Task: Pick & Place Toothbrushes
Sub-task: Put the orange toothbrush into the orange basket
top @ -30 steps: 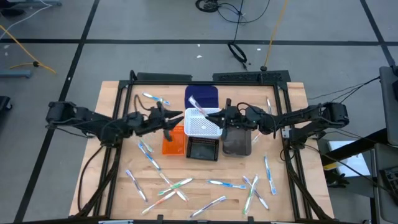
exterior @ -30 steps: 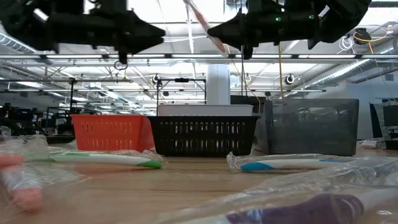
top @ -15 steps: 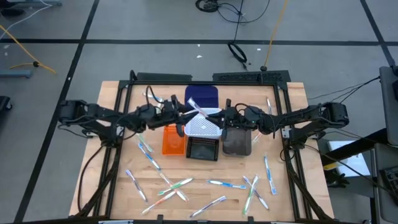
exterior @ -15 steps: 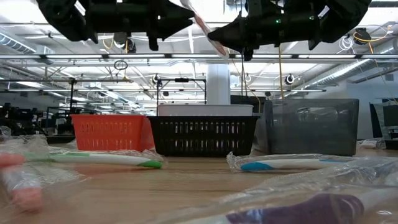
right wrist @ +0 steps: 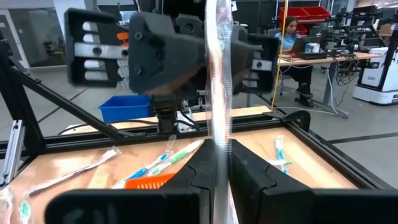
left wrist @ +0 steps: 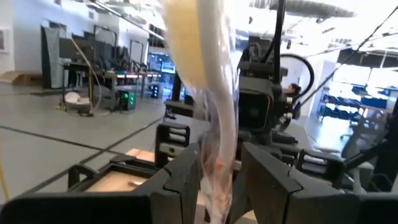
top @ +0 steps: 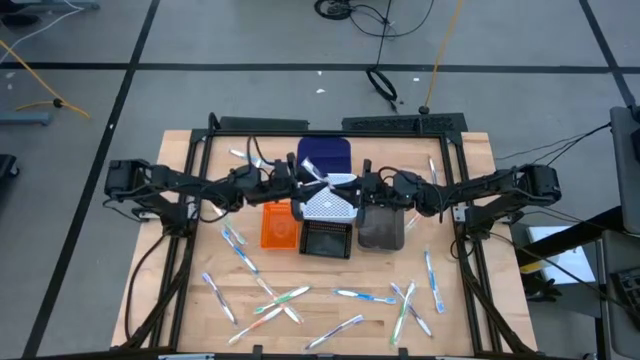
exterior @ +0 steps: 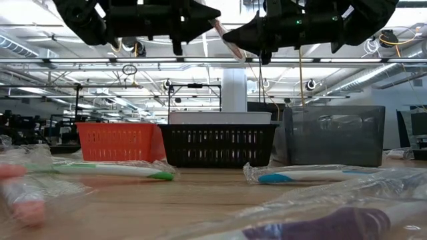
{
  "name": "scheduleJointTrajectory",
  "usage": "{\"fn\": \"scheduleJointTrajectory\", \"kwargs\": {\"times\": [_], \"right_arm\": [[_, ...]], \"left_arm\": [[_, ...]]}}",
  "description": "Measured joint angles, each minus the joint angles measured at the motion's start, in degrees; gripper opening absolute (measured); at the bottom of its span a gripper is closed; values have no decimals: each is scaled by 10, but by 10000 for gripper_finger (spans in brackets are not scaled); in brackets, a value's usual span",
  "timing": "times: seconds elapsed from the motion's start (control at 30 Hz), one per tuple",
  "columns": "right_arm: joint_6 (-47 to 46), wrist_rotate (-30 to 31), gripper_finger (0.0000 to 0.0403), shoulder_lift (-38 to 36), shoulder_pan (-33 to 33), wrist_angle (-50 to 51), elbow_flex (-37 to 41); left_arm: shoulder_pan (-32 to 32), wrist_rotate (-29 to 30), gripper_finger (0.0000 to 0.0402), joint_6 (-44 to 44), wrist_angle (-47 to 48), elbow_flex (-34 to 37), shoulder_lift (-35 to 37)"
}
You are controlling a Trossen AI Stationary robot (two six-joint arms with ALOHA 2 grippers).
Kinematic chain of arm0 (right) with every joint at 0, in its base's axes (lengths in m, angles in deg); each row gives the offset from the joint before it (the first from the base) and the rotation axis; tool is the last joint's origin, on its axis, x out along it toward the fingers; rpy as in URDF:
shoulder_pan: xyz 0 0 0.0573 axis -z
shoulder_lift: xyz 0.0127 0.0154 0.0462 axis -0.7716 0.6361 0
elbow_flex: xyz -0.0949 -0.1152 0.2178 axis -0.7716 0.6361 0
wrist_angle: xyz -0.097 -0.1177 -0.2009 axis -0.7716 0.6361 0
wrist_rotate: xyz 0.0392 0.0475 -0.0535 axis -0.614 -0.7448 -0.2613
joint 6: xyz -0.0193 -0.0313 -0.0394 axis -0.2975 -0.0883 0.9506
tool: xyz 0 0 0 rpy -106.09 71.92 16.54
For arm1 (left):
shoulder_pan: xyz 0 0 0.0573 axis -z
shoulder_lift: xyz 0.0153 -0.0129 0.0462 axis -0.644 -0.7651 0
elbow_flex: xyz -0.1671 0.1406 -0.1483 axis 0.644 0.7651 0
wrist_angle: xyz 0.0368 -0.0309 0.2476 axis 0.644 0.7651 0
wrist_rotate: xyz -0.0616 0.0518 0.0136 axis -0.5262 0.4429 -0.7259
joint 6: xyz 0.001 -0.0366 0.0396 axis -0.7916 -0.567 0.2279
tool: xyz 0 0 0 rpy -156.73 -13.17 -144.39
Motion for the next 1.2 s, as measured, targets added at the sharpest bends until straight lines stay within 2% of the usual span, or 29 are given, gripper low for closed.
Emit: {"fn": "scheduleJointTrajectory", "kwargs": {"times": [0.47,0.73,0.83,0.97,1.2], "right_arm": [[0,0,19,0,0,4,0],[0,0,20,0,0,4,0],[0,-1,20,0,0,4,0],[0,-3,22,0,0,4,0],[9,-3,52,0,0,4,0]], "left_arm": [[0,-2,120,-5,0,-3,-2],[0,-33,117,-7,0,-3,-2],[0,-33,90,-7,0,-3,-2],[-1,-31,19,5,0,-3,-2],[-1,-30,8,5,1,-3,-2]]}}
